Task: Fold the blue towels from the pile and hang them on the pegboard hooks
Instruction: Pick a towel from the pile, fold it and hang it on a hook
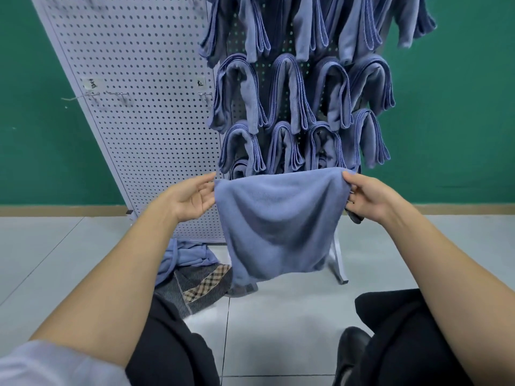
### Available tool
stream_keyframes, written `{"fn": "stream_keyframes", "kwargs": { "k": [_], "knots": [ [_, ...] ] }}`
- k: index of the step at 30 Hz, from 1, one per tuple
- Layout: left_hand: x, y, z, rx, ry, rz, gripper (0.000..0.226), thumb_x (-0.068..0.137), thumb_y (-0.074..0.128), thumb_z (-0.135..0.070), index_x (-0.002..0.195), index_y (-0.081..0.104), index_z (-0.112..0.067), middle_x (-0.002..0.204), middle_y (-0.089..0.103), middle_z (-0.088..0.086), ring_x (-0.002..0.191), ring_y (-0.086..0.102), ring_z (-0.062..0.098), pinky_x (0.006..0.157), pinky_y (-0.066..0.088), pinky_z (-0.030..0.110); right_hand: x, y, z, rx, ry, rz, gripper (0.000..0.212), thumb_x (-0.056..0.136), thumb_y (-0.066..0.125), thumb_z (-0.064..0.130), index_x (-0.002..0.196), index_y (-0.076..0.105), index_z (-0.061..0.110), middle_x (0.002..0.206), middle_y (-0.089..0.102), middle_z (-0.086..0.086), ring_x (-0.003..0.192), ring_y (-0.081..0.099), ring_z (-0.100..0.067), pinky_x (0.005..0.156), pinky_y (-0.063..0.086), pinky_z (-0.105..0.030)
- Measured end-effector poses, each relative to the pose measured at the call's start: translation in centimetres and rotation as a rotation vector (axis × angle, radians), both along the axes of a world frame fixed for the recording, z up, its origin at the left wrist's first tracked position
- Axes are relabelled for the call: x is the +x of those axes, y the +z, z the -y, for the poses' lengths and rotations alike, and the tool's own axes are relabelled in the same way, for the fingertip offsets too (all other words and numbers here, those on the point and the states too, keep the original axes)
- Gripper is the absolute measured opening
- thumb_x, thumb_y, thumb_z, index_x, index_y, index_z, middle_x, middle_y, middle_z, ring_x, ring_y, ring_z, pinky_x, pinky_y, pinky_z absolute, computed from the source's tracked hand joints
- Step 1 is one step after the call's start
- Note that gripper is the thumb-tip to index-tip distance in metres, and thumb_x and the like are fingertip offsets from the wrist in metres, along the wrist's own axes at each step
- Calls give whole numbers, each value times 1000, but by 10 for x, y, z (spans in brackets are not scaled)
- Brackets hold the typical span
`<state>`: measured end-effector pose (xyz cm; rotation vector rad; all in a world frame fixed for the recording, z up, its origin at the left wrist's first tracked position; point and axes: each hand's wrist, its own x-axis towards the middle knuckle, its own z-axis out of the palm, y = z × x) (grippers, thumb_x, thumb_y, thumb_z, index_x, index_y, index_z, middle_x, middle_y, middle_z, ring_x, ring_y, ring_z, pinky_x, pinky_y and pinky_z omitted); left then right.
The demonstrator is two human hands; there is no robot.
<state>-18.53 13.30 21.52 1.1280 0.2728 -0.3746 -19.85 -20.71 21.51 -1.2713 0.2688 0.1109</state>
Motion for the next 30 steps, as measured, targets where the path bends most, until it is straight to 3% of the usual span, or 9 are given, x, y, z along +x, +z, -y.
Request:
{"fn": "stream_keyframes", "kwargs": {
  "k": [4, 7, 10, 12, 15, 19, 25, 28, 30],
  "knots": [
    [-2, 0, -1, 71, -62, 26, 14, 94, 56, -12, 88, 68, -11, 79, 73, 3, 68, 71, 13, 62, 59, 25, 2, -1, 1, 13, 17, 43, 19, 101, 41, 12, 89, 55, 15, 54, 63, 8, 47, 59, -2, 47, 48, -16],
    [-1, -2, 0, 253, -19, 69, 13, 99, 49, -16, 89, 57, -18, 68, 71, -4, 59, 69, 9, 57, 57, 23, 0, -4, 4, -214, -35, 43, 16, 99, 50, 13, 87, 60, 14, 65, 59, 1, 54, 55, -8, 45, 48, -17],
    [2, -4, -1, 377, 79, 136, 20, 99, 49, -13, 80, 51, -18, 68, 64, -2, 53, 64, 9, 55, 56, 23, -2, -10, 5, -362, -109, 12, 14, 93, 61, 12, 78, 59, 11, 66, 48, -3, 40, 47, -5, 35, 42, -14],
    [2, -5, -2, 470, 100, 167, 21, 99, 50, -15, 79, 50, -18, 76, 58, 0, 62, 62, 13, 60, 55, 26, -1, -12, 5, -379, -145, 26, 18, 89, 66, 11, 75, 55, 11, 64, 44, -4, 31, 38, -2, 32, 37, -14],
    [1, -5, -2, 572, 108, 203, 20, 99, 52, -18, 79, 50, -20, 83, 58, 1, 68, 60, 18, 55, 54, 26, -1, -11, 2, -380, -181, 53, 22, 87, 69, 12, 75, 51, 15, 64, 47, -3, 31, 38, -1, 34, 42, -14],
    [0, -4, -2, 530, 147, 206, 12, 94, 59, -13, 83, 54, -16, 79, 59, 2, 65, 59, 13, 51, 54, 22, 1, -12, 2, -353, -188, 68, 21, 89, 66, 13, 71, 57, 17, 52, 51, 4, 32, 40, 0, 37, 43, -13],
    [0, -3, -3, 399, 118, 211, 4, 90, 63, -10, 87, 65, -12, 65, 68, -3, 57, 65, 6, 66, 55, 23, 3, -12, 8, -366, -152, 77, 13, 90, 64, 14, 77, 63, 18, 69, 53, 1, 47, 48, -4, 45, 47, -13],
    [-2, -1, -4, 445, 88, 244, 9, 83, 70, -5, 89, 70, -12, 82, 70, -1, 75, 64, 8, 72, 51, 22, 2, -11, 7, -403, -85, 108, 7, 87, 67, 9, 89, 65, 16, 77, 58, 1, 67, 51, -10, 63, 51, -18],
    [-3, 0, -3, 494, 50, 269, 19, 78, 71, 4, 88, 71, -13, 91, 69, 1, 84, 61, 10, 69, 47, 19, 1, -11, 5, -462, -29, 141, 24, 83, 68, -2, 102, 62, 11, 82, 58, -2, 71, 54, -12, 65, 51, -19]
  ]
}}
